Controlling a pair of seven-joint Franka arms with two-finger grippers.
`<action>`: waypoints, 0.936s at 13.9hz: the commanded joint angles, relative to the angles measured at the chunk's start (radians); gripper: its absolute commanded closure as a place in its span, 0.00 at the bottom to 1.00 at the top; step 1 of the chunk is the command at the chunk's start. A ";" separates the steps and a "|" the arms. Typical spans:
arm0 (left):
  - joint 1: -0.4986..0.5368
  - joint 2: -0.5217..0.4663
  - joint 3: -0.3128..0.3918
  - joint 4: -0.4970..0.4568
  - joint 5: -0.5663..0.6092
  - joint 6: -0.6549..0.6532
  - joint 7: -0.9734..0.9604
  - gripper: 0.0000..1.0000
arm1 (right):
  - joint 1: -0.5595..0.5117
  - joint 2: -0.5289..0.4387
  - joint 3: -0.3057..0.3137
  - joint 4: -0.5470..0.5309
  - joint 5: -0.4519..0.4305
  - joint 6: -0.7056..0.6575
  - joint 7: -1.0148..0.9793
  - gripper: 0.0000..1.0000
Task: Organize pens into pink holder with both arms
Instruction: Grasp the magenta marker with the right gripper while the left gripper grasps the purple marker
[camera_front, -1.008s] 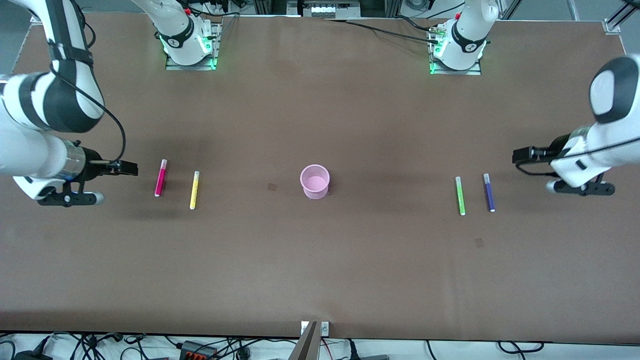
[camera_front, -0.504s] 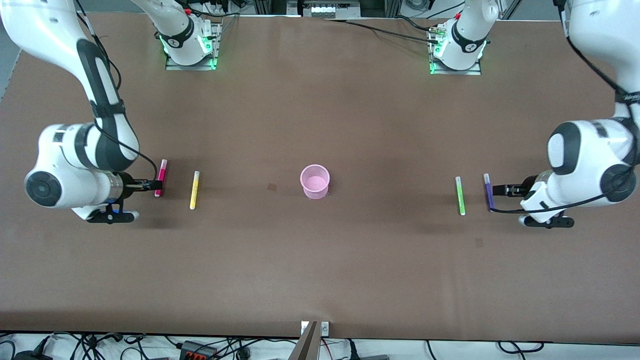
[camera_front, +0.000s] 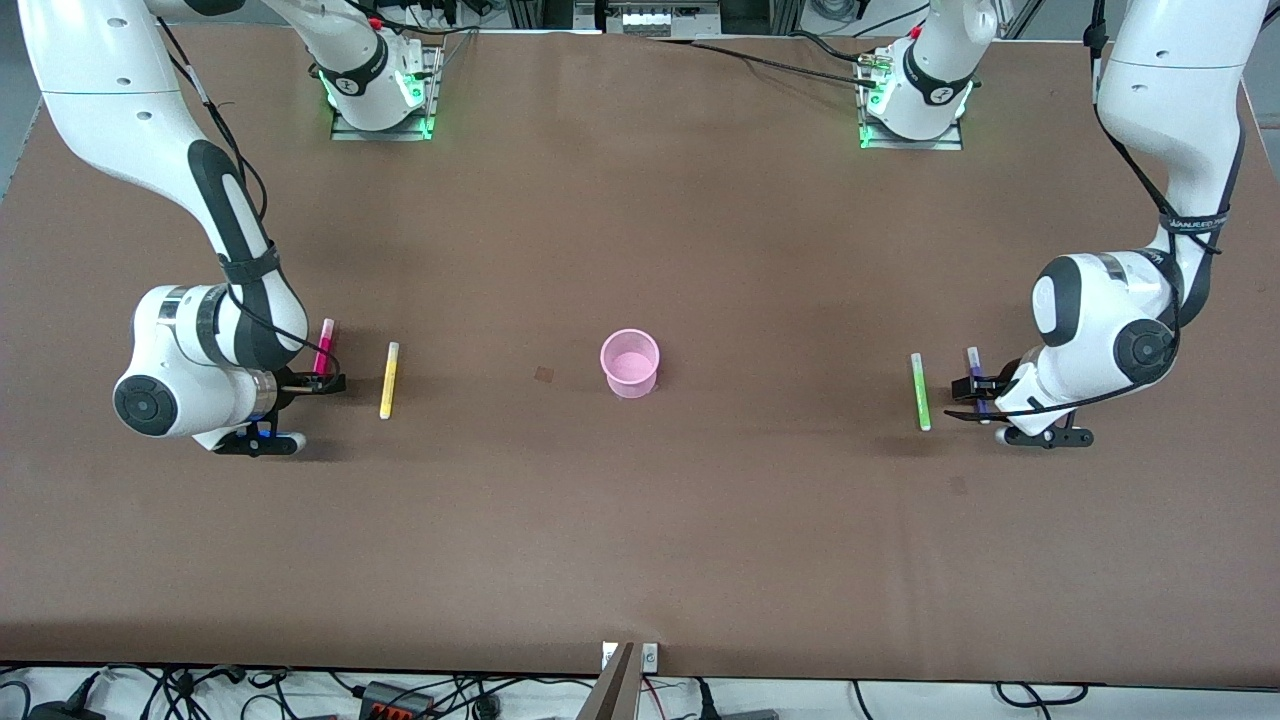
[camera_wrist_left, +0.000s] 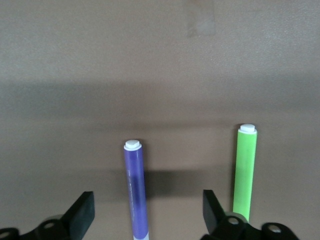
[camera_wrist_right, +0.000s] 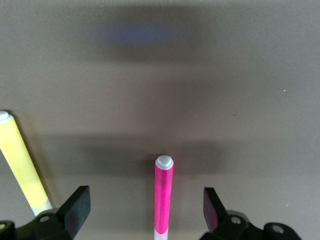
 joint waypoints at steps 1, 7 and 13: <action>0.014 0.029 -0.003 0.006 0.016 0.042 0.053 0.17 | -0.007 0.014 0.008 -0.003 -0.006 0.009 -0.008 0.00; 0.036 0.062 -0.003 0.007 0.016 0.121 0.071 0.50 | -0.013 -0.012 0.004 -0.034 -0.012 0.043 -0.008 0.03; 0.043 0.055 -0.013 0.009 0.015 0.096 0.063 0.99 | -0.002 -0.126 0.004 -0.252 -0.015 0.276 0.004 0.03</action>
